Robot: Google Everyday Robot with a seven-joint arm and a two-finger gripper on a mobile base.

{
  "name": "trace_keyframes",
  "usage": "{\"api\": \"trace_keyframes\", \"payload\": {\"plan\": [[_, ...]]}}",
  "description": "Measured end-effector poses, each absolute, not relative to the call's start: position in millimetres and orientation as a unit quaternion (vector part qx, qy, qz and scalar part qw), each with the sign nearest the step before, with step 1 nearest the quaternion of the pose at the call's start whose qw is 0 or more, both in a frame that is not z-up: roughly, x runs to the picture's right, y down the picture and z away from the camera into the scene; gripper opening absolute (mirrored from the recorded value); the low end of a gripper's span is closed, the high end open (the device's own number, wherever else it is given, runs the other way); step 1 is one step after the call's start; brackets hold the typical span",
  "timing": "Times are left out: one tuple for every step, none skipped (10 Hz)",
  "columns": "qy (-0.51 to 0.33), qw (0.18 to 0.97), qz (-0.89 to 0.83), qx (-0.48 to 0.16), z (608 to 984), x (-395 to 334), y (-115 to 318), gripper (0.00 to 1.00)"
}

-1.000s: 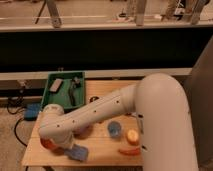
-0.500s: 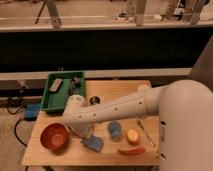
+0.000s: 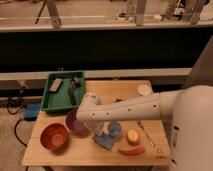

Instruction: Wipe table surface with sponge

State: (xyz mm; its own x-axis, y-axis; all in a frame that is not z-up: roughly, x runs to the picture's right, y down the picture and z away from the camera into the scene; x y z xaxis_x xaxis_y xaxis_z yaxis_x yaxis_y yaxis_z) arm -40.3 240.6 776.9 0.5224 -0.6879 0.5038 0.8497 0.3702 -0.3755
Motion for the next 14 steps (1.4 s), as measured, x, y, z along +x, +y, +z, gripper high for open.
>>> {"api": "trace_keyframes", "payload": {"plan": [[-0.129,0.815,-0.470,-0.312,777.2,-35.5,244.9,0.00],[-0.135,0.811,-0.472,-0.318,774.8,-38.8,255.6,0.00],[-0.144,0.807,-0.475,-0.321,769.8,-45.2,265.9,0.00],[-0.152,0.801,-0.480,-0.323,762.3,-51.0,276.0,0.00],[-0.161,0.794,-0.488,-0.324,754.6,-60.4,284.6,0.00],[-0.172,0.784,-0.501,-0.322,747.4,-76.6,292.2,0.00],[-0.183,0.774,-0.515,-0.318,741.6,-94.7,298.0,0.00],[-0.193,0.764,-0.530,-0.314,736.2,-114.3,302.4,0.00],[-0.204,0.751,-0.548,-0.307,729.8,-138.3,306.5,0.00],[-0.210,0.742,-0.560,-0.303,726.3,-152.9,306.7,0.00],[-0.217,0.733,-0.574,-0.295,722.6,-171.1,305.0,0.00],[-0.223,0.725,-0.584,-0.288,720.0,-184.8,302.1,0.00],[-0.224,0.723,-0.590,-0.281,719.1,-194.0,296.3,0.00],[-0.221,0.724,-0.591,-0.279,720.4,-196.7,289.8,0.00]]}}
